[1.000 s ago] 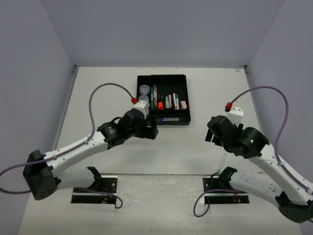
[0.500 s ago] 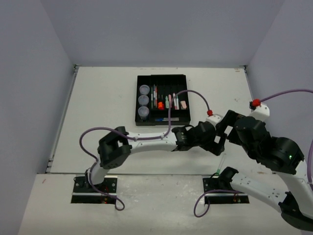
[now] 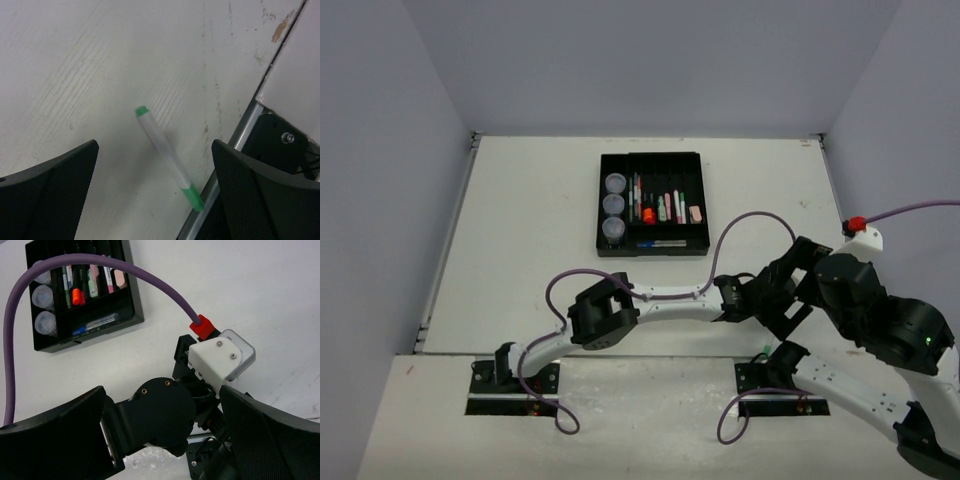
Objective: Sort the stationery into containers
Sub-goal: Pick up the pen from the center of the board.
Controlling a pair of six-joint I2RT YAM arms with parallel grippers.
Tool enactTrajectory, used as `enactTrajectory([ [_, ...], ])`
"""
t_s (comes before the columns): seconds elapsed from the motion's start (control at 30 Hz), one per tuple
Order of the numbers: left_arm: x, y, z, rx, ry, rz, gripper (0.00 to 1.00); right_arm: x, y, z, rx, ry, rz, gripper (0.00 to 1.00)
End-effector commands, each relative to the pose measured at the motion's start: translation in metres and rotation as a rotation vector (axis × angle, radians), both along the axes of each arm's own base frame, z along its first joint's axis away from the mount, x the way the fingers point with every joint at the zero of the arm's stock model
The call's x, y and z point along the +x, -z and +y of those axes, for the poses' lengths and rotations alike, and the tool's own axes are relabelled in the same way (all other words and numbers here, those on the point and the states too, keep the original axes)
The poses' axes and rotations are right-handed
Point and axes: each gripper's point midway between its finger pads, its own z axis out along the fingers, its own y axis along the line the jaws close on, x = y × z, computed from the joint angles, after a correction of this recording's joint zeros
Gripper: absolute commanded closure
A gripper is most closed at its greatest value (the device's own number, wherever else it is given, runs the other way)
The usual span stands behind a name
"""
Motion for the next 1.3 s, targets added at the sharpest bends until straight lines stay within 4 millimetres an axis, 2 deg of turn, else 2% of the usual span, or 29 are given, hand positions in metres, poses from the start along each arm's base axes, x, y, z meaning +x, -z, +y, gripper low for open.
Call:
enactTrajectory([
  [0.0,-0.016,0.029,0.014,0.136,0.069,-0.063,0.03,-0.012,0.018,-0.014,-0.103,-0.004,0.082,0.01],
  [0.1,-0.027,0.047,0.018,0.163,0.118,-0.021,0.04,-0.009,0.017,-0.011,-0.11,-0.012,0.079,0.01],
  [0.17,-0.044,0.049,0.017,0.152,0.186,0.038,0.04,-0.007,0.017,-0.011,-0.119,-0.007,0.078,0.01],
  [0.27,-0.053,0.052,0.019,0.171,0.196,0.027,0.05,-0.005,0.017,-0.01,-0.134,-0.011,0.083,0.01],
  [0.4,-0.04,0.065,0.032,0.244,0.121,-0.024,0.07,-0.003,0.015,-0.007,-0.132,-0.022,0.075,0.01],
  [0.57,-0.022,0.094,0.062,0.4,0.043,-0.091,0.19,-0.002,0.009,-0.009,-0.133,-0.022,0.058,0.01],
  [0.67,-0.014,0.095,0.08,0.449,0.007,-0.125,0.23,-0.001,0.008,-0.008,-0.136,-0.023,0.058,0.01],
  [0.8,-0.009,0.098,0.099,0.483,-0.026,-0.138,0.36,0.001,0.011,-0.004,-0.143,-0.034,0.065,0.01],
  [0.83,-0.007,0.1,0.104,0.493,-0.036,-0.144,0.46,0.002,0.011,-0.003,-0.143,-0.038,0.065,0.01],
  [0.87,-0.006,0.099,0.106,0.497,-0.042,-0.149,0.51,0.003,0.011,-0.002,-0.142,-0.04,0.064,0.01],
  [1.07,0.001,0.101,0.123,0.524,-0.07,-0.153,0.69,0.005,0.008,0.001,-0.139,-0.054,0.055,0.01],
  [1.17,0.004,0.108,0.132,0.55,-0.063,-0.156,0.86,0.006,0.006,0.002,-0.133,-0.057,0.044,0.01],
  [1.27,0.009,0.111,0.145,0.577,-0.082,-0.156,0.96,0.007,0.004,0.003,-0.133,-0.06,0.035,0.01],
])
